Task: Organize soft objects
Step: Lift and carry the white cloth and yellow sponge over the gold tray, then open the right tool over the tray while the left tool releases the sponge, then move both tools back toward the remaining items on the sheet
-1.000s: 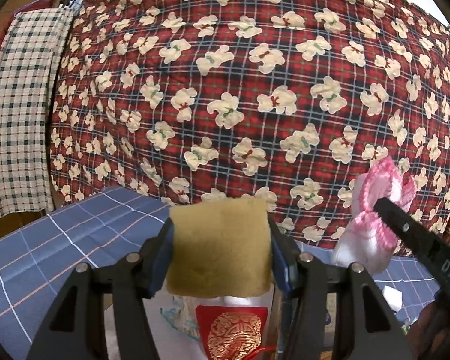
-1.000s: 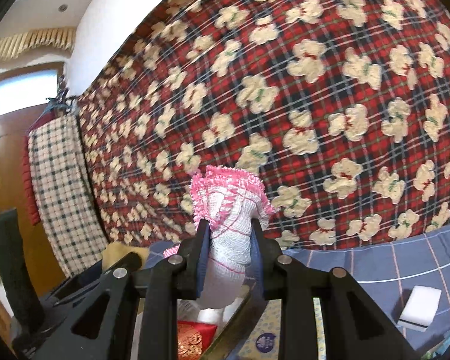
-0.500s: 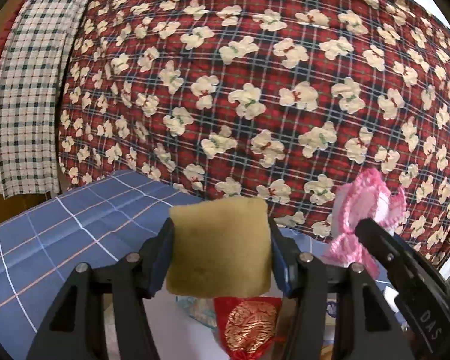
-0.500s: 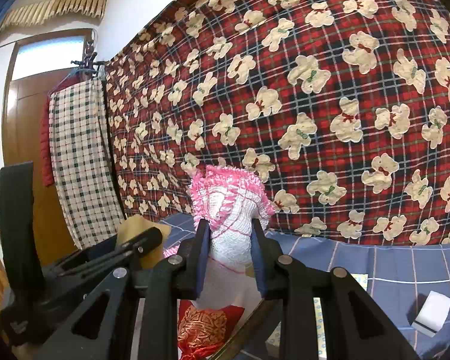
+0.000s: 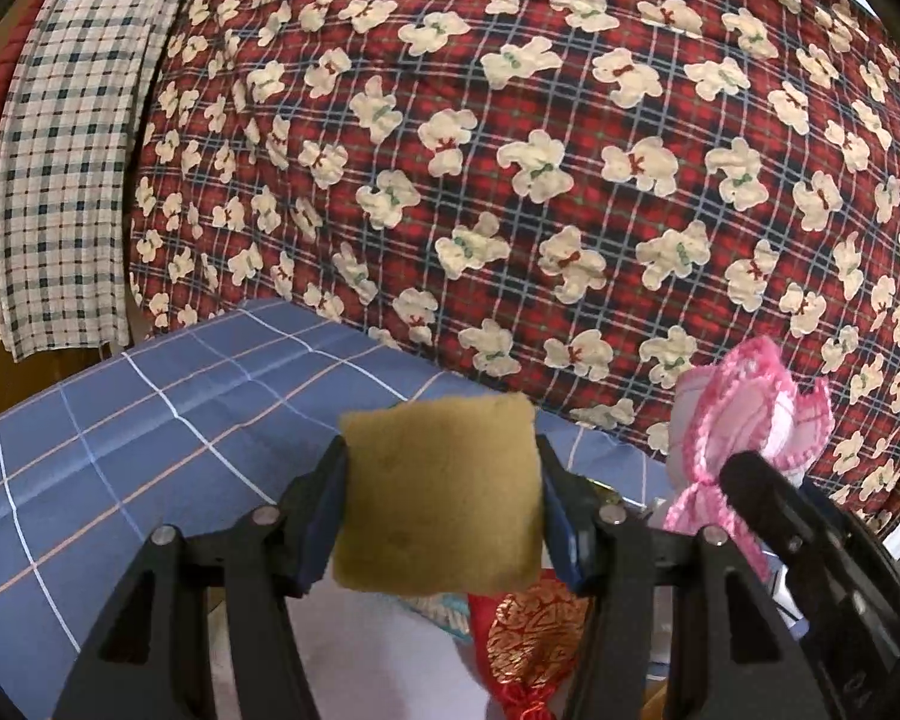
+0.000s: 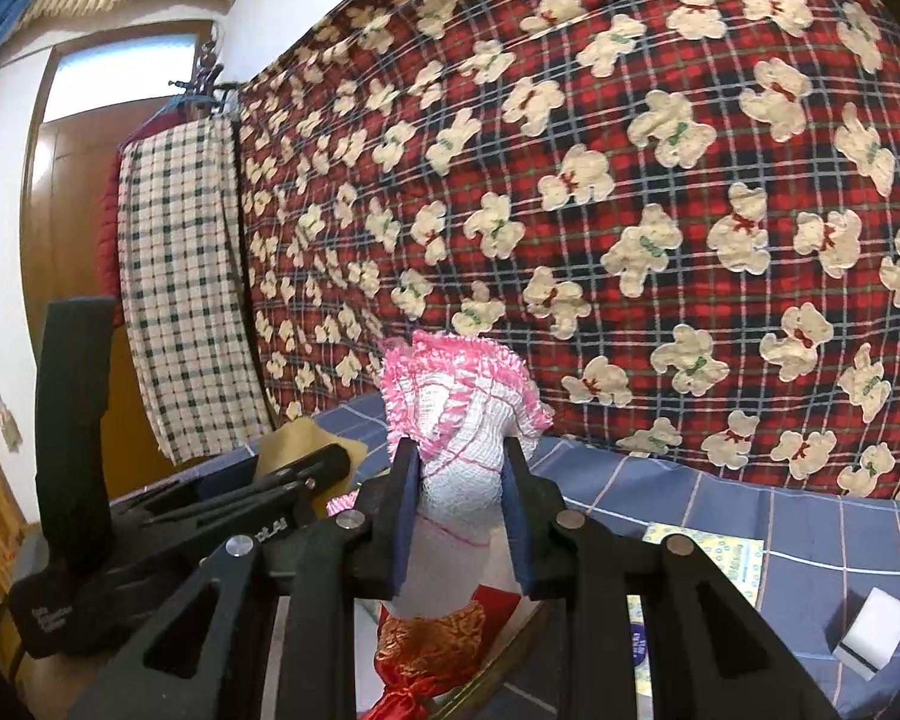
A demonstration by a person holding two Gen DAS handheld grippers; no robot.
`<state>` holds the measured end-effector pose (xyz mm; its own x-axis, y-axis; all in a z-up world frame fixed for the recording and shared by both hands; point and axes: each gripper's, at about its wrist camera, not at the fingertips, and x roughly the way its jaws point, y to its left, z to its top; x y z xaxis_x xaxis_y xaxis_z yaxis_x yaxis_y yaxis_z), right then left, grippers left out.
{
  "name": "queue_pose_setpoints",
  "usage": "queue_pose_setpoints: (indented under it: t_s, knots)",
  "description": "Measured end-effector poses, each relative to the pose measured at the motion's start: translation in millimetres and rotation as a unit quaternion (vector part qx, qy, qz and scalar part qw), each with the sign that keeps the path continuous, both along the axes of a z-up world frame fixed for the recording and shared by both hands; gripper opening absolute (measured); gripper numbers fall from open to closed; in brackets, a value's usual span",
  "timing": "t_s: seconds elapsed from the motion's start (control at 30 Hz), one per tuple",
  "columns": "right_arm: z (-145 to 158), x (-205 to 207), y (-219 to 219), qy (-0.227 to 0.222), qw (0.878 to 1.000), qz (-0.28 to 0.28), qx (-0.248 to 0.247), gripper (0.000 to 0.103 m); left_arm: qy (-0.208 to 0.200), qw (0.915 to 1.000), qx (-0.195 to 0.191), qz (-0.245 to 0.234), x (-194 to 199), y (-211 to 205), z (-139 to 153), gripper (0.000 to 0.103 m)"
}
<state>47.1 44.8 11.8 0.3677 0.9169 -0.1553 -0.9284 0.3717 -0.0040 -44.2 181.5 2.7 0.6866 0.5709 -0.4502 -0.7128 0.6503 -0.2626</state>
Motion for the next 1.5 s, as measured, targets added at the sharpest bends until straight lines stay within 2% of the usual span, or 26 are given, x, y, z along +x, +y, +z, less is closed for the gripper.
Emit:
queue_pose_setpoints:
  t_s: [0.7, 0.83, 0.97, 1.23, 1.3, 1.37, 1.5]
  knots:
    - [-23.5, -22.5, 31.4, -0.032, 0.994, 0.03, -0.104, 0.03, 0.001, 0.9997, -0.023, 0.005, -11.2, 9.8, -7.1, 0.059]
    - [-26.4, -21.7, 33.6, -0.028, 0.992, 0.039, -0.114, 0.043, 0.0, 0.9997, -0.025, 0.004, -12.4, 9.8, -7.9, 0.061]
    - [-27.9, -20.9, 33.2, -0.023, 0.992, 0.044, -0.114, 0.054, -0.01, 0.9996, -0.024, 0.006, -15.3, 10.1, -7.3, 0.071]
    - [-26.7, -22.5, 29.9, -0.025, 0.993, 0.039, -0.106, 0.054, -0.015, 0.9996, -0.026, 0.0, -15.8, 8.7, -7.4, 0.072]
    - [-26.3, -22.2, 28.3, -0.025, 0.994, 0.036, -0.104, 0.055, -0.015, 0.9995, -0.027, -0.002, -15.6, 8.1, -7.5, 0.076]
    - [-26.4, -21.0, 27.3, -0.026, 0.994, 0.032, -0.104, 0.055, -0.017, 0.9996, -0.024, -0.003, -15.6, 6.0, -6.9, 0.088]
    - [-25.5, -18.2, 24.1, -0.027, 0.994, 0.022, -0.102, 0.055, -0.019, 0.9997, -0.014, -0.009, -14.4, 0.0, -5.6, 0.092]
